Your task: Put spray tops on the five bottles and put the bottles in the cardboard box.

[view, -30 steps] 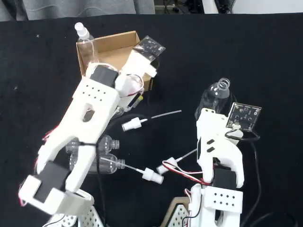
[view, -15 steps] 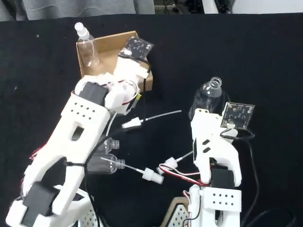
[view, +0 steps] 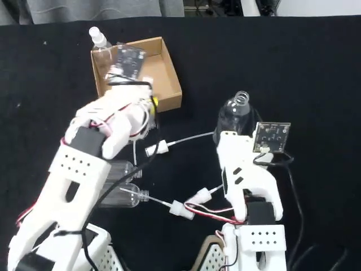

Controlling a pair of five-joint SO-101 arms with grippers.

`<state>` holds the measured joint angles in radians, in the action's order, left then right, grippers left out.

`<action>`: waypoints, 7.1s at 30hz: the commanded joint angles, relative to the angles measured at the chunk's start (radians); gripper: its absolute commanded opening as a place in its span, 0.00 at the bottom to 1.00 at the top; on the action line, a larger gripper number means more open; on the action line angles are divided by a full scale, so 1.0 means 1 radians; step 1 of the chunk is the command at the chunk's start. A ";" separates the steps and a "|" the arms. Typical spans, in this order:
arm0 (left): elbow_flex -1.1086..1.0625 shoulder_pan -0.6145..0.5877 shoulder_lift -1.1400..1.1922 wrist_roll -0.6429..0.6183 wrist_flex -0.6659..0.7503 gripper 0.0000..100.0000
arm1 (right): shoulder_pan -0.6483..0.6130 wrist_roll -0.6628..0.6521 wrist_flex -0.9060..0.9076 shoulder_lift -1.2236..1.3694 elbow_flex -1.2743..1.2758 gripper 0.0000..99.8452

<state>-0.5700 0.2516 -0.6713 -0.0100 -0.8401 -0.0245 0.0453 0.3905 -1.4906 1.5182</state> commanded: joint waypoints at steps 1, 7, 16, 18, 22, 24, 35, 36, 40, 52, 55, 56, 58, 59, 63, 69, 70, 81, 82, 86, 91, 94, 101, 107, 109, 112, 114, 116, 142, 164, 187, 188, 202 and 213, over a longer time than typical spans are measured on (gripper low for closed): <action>0.008 -0.038 -0.066 -0.049 0.028 0.03 | -0.075 -0.002 -0.028 -0.028 -0.005 0.09; -0.010 -0.044 -0.081 -0.124 0.029 0.03 | -0.164 -0.003 -0.026 -0.028 0.012 0.09; -0.015 -0.108 -0.081 -0.230 0.029 0.03 | -0.241 -0.072 -0.026 -0.028 0.031 0.09; -0.015 -0.120 -0.081 -0.241 0.029 0.03 | -0.258 -0.072 -0.025 -0.028 0.031 0.09; -0.015 -0.124 -0.081 -0.253 0.029 0.03 | -0.288 -0.072 -0.020 -0.028 0.033 0.09; -0.015 -0.125 -0.081 -0.273 0.029 0.03 | -0.298 -0.072 -0.020 -0.028 0.041 0.09; -0.018 -0.185 -0.092 -0.301 0.028 0.03 | -0.405 -0.233 -0.020 -0.028 0.094 0.09; -0.022 -0.185 -0.106 -0.301 0.028 0.03 | -0.405 -0.233 -0.020 -0.028 0.094 0.09; -0.070 -0.185 -0.203 -0.295 0.051 0.03 | -0.405 -0.233 -0.020 -0.028 0.094 0.09; -0.229 -0.185 -0.433 -0.293 0.147 0.03 | -0.470 -0.304 -0.018 -0.028 0.125 0.09; -0.245 -0.205 -0.462 -0.298 0.153 0.03 | -0.503 -0.339 -0.020 -0.028 0.137 0.09; -0.245 -0.219 -0.473 -0.299 0.153 0.03 | -0.509 -0.341 -0.020 -0.028 0.140 0.09; -0.246 -0.243 -0.494 -0.301 0.153 0.03 | -0.525 -0.354 -0.020 -0.028 0.148 0.09; -0.246 -0.257 -0.503 -0.301 0.152 0.03 | -0.532 -0.367 -0.020 -0.028 0.151 0.09; -0.271 -0.265 -0.535 -0.302 0.155 0.03 | -0.565 -0.382 -0.020 -0.028 0.159 0.09; -0.318 -0.263 -0.608 -0.302 0.193 0.03 | -0.597 -0.382 -0.020 -0.028 0.168 0.09; -0.329 -0.263 -0.624 -0.302 0.203 0.03 | -0.601 -0.382 -0.020 -0.028 0.168 0.09; -0.389 -0.262 -0.806 -0.301 0.203 0.03 | -0.644 -0.382 -0.020 -0.027 0.170 0.09; -0.390 -0.262 -0.818 -0.301 0.199 0.03 | -0.655 -0.382 -0.020 -0.027 0.171 0.09; -0.395 -0.262 -0.853 -0.301 0.195 0.03 | -0.684 -0.382 -0.018 -0.025 0.177 0.09; -0.417 -0.245 -0.887 -0.296 0.195 0.03 | -0.683 -0.382 -0.018 -0.025 0.177 0.09; -0.438 -0.196 -0.911 -0.293 0.195 0.03 | -0.683 -0.382 -0.018 -0.025 0.177 0.09; -0.490 -0.111 -0.990 -0.227 0.195 0.03 | -0.683 -0.382 -0.018 -0.027 0.177 0.09; -0.518 -0.099 -1.034 -0.209 0.203 0.03 | -0.683 -0.382 -0.018 -0.027 0.177 0.09; -0.518 -0.099 -1.037 -0.209 0.196 0.03 | -0.683 -0.382 -0.018 -0.027 0.177 0.09; -0.519 -0.097 -1.039 -0.210 0.196 0.03 | -0.684 -0.382 -0.018 -0.027 0.177 0.09; -0.535 -0.097 -1.039 -0.210 0.204 0.03 | -0.684 -0.382 -0.018 -0.027 0.177 0.09; -0.544 -0.096 -1.039 -0.210 0.206 0.03 | -0.684 -0.382 -0.018 -0.027 0.177 0.09; -0.545 -0.125 -1.040 -0.161 0.239 0.03 | -0.720 -0.382 0.011 -0.027 0.176 0.09; -0.595 -0.130 -1.149 -0.161 0.239 0.03 | -0.723 -0.382 0.008 -0.027 0.176 0.09; -0.550 -0.074 -1.152 -0.181 0.149 0.03 | -0.721 -0.382 0.008 -0.027 0.177 0.09; -0.550 -0.071 -1.152 -0.181 0.147 0.03 | -0.721 -0.382 0.008 -0.027 0.177 0.09; -0.633 -0.041 -1.152 -0.175 0.147 0.03 | -0.718 -0.374 -0.020 -0.027 0.177 0.09; -0.642 -0.015 -1.151 -0.135 0.118 0.03 | -0.715 -0.374 -0.020 -0.027 0.177 0.09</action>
<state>-1.2482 0.2286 -1.8205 -0.1634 -0.7004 -0.7288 -0.3261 0.3905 -1.4998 1.6978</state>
